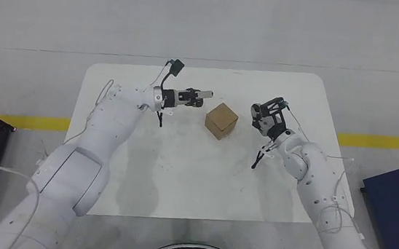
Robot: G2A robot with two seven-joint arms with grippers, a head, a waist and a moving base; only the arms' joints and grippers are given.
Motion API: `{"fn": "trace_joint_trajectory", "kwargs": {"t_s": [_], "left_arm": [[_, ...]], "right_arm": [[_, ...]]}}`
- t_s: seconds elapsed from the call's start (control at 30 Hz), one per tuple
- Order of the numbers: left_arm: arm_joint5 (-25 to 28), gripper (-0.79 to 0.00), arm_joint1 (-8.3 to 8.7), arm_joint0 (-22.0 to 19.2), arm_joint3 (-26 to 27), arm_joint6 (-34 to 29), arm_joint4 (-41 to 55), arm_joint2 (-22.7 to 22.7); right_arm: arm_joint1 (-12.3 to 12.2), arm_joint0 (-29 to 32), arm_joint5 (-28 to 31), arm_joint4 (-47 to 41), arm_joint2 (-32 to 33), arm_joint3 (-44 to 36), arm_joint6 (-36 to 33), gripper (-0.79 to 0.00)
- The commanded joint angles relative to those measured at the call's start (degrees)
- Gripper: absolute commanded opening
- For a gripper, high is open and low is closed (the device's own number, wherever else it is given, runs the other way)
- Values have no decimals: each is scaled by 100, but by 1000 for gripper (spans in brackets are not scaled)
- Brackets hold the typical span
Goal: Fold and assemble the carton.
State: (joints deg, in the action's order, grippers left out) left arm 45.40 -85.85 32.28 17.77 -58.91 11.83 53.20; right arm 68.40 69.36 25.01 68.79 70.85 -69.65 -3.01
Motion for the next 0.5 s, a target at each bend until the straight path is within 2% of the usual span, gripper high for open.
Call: {"fn": "trace_joint_trajectory", "kwargs": {"t_s": [0.0,0.17,0.27,0.33,0.47], "left_arm": [[-150,-25,89,253,323,-148,49,23],[-665,-6,326,957,1430,-663,477,87],[-962,-3,476,1191,1910,-959,561,109],[-976,-9,532,1227,2028,-973,563,143],[-919,-6,546,1114,1904,-822,504,165]], "right_arm": [[24,-137,118,-43,-101,175,-36,-785],[68,-395,443,-204,-261,501,-143,-785],[84,-536,625,-322,-316,657,-261,-785],[89,-606,830,-391,-356,721,-357,-785],[64,-638,1215,-488,-350,763,-517,-785]]}}
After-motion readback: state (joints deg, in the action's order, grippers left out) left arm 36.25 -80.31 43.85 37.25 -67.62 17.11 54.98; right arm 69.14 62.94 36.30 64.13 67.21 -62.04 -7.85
